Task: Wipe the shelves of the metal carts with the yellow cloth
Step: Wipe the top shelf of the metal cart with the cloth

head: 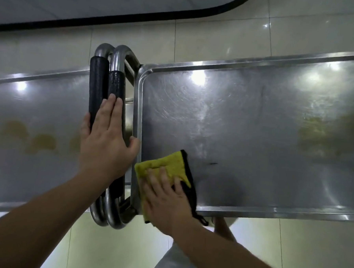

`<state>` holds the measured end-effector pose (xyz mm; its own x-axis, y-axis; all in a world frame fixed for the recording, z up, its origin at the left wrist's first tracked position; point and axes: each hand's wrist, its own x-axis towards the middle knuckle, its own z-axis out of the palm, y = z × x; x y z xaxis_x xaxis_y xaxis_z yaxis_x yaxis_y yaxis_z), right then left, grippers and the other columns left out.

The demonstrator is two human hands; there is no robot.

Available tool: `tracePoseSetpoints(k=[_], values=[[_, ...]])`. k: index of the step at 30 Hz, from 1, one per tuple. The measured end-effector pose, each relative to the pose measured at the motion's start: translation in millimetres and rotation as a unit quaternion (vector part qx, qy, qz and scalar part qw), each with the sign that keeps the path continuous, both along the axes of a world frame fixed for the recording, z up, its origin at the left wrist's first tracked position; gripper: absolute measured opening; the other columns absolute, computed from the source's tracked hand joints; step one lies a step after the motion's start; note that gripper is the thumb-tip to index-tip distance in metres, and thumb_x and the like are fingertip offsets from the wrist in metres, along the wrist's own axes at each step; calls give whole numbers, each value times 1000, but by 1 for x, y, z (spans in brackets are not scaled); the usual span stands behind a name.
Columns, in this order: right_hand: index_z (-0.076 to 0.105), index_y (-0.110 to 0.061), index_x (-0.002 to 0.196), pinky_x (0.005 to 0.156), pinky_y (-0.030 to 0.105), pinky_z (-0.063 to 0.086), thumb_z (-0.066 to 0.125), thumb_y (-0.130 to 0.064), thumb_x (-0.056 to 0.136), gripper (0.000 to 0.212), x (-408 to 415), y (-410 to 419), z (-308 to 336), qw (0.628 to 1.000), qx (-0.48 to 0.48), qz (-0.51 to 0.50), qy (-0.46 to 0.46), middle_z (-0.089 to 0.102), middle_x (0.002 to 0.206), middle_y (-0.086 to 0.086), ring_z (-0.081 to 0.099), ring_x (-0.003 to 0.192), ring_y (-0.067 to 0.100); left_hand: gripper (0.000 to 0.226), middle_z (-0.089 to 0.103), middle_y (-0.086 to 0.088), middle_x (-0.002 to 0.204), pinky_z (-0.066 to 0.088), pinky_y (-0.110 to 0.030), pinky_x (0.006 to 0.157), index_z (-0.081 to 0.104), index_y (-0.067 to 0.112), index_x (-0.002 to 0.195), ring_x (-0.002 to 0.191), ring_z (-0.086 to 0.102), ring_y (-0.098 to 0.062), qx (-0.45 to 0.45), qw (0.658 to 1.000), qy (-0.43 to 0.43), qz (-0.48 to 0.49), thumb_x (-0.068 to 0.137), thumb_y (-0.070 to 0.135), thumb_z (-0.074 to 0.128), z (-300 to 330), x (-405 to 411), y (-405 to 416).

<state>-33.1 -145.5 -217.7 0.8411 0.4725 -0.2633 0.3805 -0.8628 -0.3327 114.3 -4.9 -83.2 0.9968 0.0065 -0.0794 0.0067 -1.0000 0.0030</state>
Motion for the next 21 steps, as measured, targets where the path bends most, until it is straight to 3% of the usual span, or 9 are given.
tracePoseSetpoints(k=[4,7,10,15,18,21], values=[[27,-31,163,123,51,10,38,-54,102,66,12,11,1,1000,19,-4,-11,17,172,1,9,159,28,92,10,1,174,5,-49,129,15,17,165,160,11,-14,-7,1000,1,-6,88,41,59,0,0,2],[26,-32,164,127,56,9,42,-56,101,69,23,-49,-3,999,25,-11,-43,14,173,2,6,160,29,92,9,2,174,5,-48,129,15,18,165,160,9,-12,-8,1000,3,-3,89,39,62,1,-1,1],[27,-38,163,125,61,12,35,-61,101,66,40,-132,-8,993,-41,-100,-50,10,174,6,4,160,33,90,8,2,174,5,-48,130,14,18,166,160,7,-12,-8,1000,10,-7,91,39,60,2,-1,0],[24,-39,163,126,60,8,22,-62,103,65,85,-247,-2,953,-112,-280,-16,5,174,5,2,160,33,90,7,2,174,4,-48,130,12,18,166,160,3,-11,-10,1000,16,-11,92,41,59,3,0,2],[28,-31,163,125,61,10,25,-57,103,66,98,-240,-4,937,-113,-330,-26,14,173,4,9,159,35,90,8,1,174,5,-48,130,13,17,166,160,4,-12,-7,1000,13,-13,92,42,58,1,0,2],[27,-26,164,125,61,8,28,-53,103,67,109,-177,-4,927,-96,-361,-40,19,172,4,10,159,36,90,8,1,174,4,-48,130,13,18,166,160,5,-12,-5,1000,9,-11,90,46,51,0,0,2]])
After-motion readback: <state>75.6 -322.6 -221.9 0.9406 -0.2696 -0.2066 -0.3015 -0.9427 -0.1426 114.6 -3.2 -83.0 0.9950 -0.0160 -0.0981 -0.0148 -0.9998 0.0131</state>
